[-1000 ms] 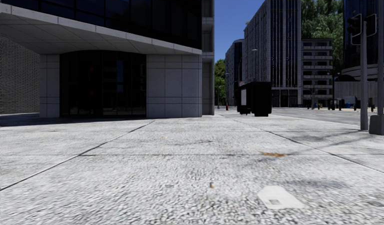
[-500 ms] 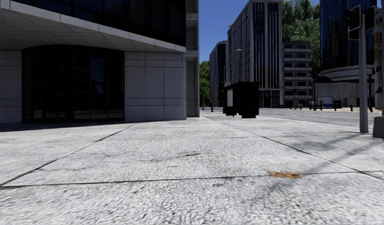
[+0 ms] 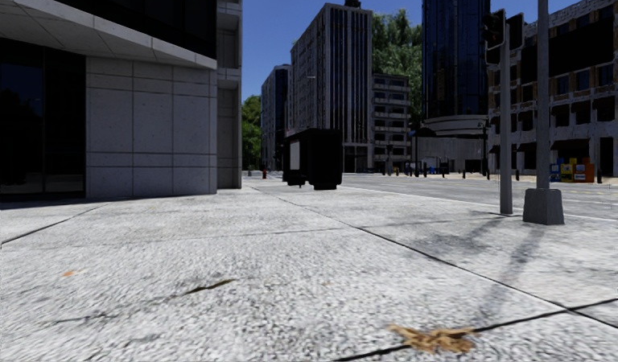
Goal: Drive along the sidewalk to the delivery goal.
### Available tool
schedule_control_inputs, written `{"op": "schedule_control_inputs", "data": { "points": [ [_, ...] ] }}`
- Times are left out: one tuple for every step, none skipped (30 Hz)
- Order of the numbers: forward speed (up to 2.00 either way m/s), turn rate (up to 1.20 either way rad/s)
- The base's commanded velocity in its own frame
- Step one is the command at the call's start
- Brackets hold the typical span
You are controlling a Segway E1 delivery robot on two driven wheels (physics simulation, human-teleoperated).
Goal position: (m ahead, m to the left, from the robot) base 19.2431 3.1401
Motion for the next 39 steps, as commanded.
{"op": "schedule_control_inputs", "data": {
  "points": [
    [1.96,0.0],
    [1.96,0.0],
    [1.96,0.0],
    [1.96,0.0],
    [1.96,0.0],
    [1.96,0.0],
    [1.96,0.0],
    [1.96,0.0],
    [1.96,0.0],
    [1.96,0.0],
    [1.96,0.0],
    [1.96,0.0],
    [1.97,0.0],
    [1.97,0.0],
    [2.0,0.0],
    [2.0,0.0],
    [2.0,0.0],
    [2.0,0.0],
    [2.0,0.0],
    [2.0,0.0],
    [2.0,0.0],
    [2.0,0.0],
    [2.0,0.0],
    [2.0,0.0],
    [2.0,0.0],
    [2.0,0.0],
    [2.0,0.0],
    [2.0,0.0],
    [2.0,0.0],
    [2.0,0.0],
    [2.0,0.0],
    [2.0,0.0],
    [2.0,0.0],
    [2.0,0.0],
    [2.0,0.0],
    [2.0,0.0],
    [2.0,0.0],
    [2.0,0.0],
    [2.0,0.0]
  ]
}}
